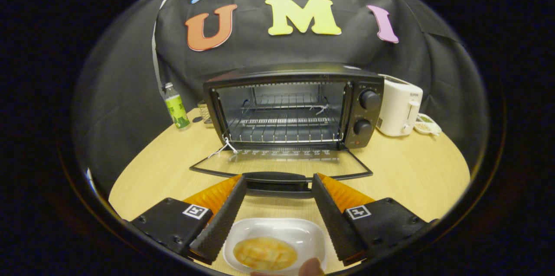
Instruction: Open the toaster oven, put the food inside, and close the toaster oven door.
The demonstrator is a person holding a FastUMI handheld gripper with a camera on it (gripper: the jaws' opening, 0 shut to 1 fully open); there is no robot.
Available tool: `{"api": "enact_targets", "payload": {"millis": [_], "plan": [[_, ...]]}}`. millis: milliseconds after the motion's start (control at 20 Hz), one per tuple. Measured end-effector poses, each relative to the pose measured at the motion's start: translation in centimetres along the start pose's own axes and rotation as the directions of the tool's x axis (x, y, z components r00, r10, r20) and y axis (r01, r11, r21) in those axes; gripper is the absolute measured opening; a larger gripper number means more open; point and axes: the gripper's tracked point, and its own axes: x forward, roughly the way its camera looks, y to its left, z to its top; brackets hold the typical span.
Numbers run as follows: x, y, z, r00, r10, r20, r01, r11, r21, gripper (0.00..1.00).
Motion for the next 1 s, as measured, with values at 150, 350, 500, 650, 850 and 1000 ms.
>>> {"api": "enact_targets", "payload": {"millis": [150, 350, 500, 650, 850, 1000], "plan": [[0.5, -0.1, -0.8, 0.999, 0.003, -0.04, -0.003, 1.0, 0.014, 0.98], [-1.7, 0.0, 0.2, 1.0, 0.008, 0.014, -0.008, 1.0, -0.005, 0.98], [-5.0, 0.4, 1.9, 0.995, 0.027, 0.098, -0.025, 0.999, -0.021, 0.99], [-8.5, 0.6, 3.2, 0.982, 0.036, 0.188, -0.025, 0.998, -0.06, 0.99], [-13.2, 0.9, 4.2, 0.96, 0.063, 0.274, -0.031, 0.992, -0.118, 0.99], [-15.5, 1.1, 3.4, 0.953, 0.108, 0.284, -0.077, 0.99, -0.117, 1.0]]}}
